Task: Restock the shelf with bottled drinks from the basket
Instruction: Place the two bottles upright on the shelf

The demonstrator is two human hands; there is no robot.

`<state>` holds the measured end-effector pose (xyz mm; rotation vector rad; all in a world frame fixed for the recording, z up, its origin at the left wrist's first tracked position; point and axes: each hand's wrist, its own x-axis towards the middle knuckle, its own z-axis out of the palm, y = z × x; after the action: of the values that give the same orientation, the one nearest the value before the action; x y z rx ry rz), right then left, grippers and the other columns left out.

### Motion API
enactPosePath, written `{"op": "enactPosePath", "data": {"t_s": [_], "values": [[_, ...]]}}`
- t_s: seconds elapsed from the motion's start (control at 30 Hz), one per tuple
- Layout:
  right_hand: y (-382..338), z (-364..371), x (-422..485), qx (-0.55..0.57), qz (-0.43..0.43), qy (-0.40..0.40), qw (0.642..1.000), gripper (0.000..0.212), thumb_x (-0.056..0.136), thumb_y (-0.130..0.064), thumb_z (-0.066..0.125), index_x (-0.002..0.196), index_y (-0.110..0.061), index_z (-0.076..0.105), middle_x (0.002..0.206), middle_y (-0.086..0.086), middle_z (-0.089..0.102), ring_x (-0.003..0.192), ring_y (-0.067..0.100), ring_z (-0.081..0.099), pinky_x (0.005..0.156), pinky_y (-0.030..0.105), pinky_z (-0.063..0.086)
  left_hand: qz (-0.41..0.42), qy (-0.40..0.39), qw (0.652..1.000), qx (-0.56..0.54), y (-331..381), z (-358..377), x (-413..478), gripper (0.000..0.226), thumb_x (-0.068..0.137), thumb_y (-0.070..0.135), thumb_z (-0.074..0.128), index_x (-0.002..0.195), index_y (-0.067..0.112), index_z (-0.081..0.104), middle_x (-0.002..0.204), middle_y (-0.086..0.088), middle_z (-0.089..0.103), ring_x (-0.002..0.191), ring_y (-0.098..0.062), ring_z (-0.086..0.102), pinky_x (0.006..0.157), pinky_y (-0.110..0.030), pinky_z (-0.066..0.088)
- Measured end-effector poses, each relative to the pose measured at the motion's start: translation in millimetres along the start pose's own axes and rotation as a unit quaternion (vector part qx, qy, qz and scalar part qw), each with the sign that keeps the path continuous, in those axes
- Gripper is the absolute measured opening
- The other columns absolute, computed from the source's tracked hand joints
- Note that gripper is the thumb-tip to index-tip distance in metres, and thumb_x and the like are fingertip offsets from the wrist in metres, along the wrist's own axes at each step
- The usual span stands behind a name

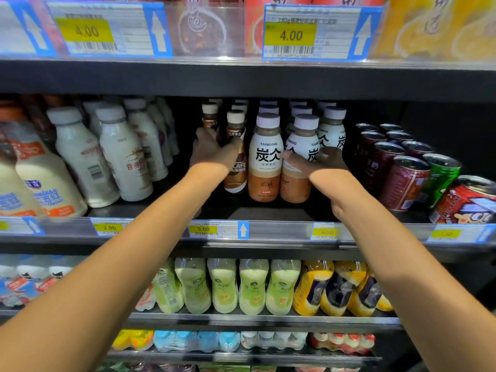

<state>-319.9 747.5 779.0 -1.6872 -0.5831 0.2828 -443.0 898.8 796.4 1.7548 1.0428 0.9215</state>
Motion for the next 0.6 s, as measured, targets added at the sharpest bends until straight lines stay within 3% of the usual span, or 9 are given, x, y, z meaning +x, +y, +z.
{"op": "enactPosePath", "data": {"t_s": [0.07,0.13,0.2,0.23,0.33,0.4,0.5,0.6], "values": [[-12,-10,-16,-0.067,-0.003,0.006,0.998,0.081,0.068,-0.061,0.080,0.131,-0.019,0.053,0.125,-0.004,0.064,0.113,0.018,0.061,0.095,0.032,0.047,0.036,0.034,0.998,0.045,3,-11,-6,0.042,0.081,0.042,0.064,0.112,0.018,0.049,0.121,-0.009,0.062,0.108,-0.030,0.061,0.094,-0.041,0.049],[-21,-23,-32,-0.215,-0.027,0.016,0.976,0.047,0.089,-0.052,0.063,0.116,-0.013,0.063,0.111,0.003,0.064,0.097,0.021,0.058,0.079,0.029,0.041,0.094,0.003,0.985,0.146,13,-24,-22,0.021,0.090,0.031,0.055,0.103,0.015,0.056,0.111,-0.010,0.065,0.103,-0.031,0.061,0.086,-0.036,0.047],[-33,-34,-58,-0.351,-0.069,0.025,0.934,0.042,0.096,-0.046,0.053,0.096,-0.006,0.067,0.092,0.008,0.067,0.083,0.027,0.059,0.066,0.034,0.042,0.145,-0.072,0.950,0.266,32,-32,-50,0.023,0.093,0.028,0.047,0.098,0.011,0.063,0.095,-0.010,0.063,0.091,-0.031,0.057,0.076,-0.032,0.040],[-37,-39,-70,-0.402,-0.094,0.041,0.910,0.043,0.098,-0.045,0.049,0.093,-0.007,0.067,0.087,0.009,0.067,0.083,0.030,0.061,0.067,0.036,0.044,0.179,-0.095,0.931,0.303,42,-33,-67,0.027,0.094,0.030,0.045,0.094,0.011,0.064,0.088,-0.009,0.061,0.087,-0.030,0.054,0.074,-0.032,0.039],[-41,-60,-105,-0.543,-0.122,0.086,0.827,0.042,0.103,-0.043,0.038,0.094,-0.012,0.065,0.096,0.007,0.067,0.095,0.033,0.061,0.075,0.040,0.040,0.292,-0.154,0.885,0.330,62,-22,-116,0.026,0.094,0.037,0.044,0.090,0.019,0.061,0.085,-0.003,0.062,0.085,-0.029,0.056,0.073,-0.038,0.047],[-41,-81,-128,-0.593,-0.090,0.110,0.792,0.033,0.105,-0.038,0.035,0.087,-0.018,0.055,0.102,0.007,0.066,0.100,0.034,0.058,0.077,0.041,0.032,0.367,-0.196,0.843,0.340,69,-3,-147,0.026,0.097,0.041,0.043,0.092,0.020,0.056,0.087,-0.002,0.063,0.084,-0.028,0.057,0.071,-0.040,0.049],[-32,-122,-164,-0.638,0.001,0.147,0.756,0.021,0.103,-0.033,0.039,0.092,-0.024,0.054,0.111,0.006,0.064,0.108,0.034,0.056,0.089,0.045,0.035,0.451,-0.255,0.773,0.367,80,36,-191,0.028,0.100,0.046,0.038,0.103,0.021,0.050,0.094,0.002,0.058,0.081,-0.024,0.051,0.067,-0.036,0.041],[-16,-173,-200,-0.642,0.112,0.175,0.738,0.020,0.103,-0.036,0.037,0.089,-0.026,0.046,0.113,0.005,0.063,0.111,0.033,0.056,0.095,0.045,0.034,0.510,-0.302,0.725,0.352,88,84,-238,0.027,0.100,0.046,0.037,0.106,0.022,0.047,0.108,-0.002,0.060,0.093,-0.029,0.055,0.069,-0.034,0.035]]}}
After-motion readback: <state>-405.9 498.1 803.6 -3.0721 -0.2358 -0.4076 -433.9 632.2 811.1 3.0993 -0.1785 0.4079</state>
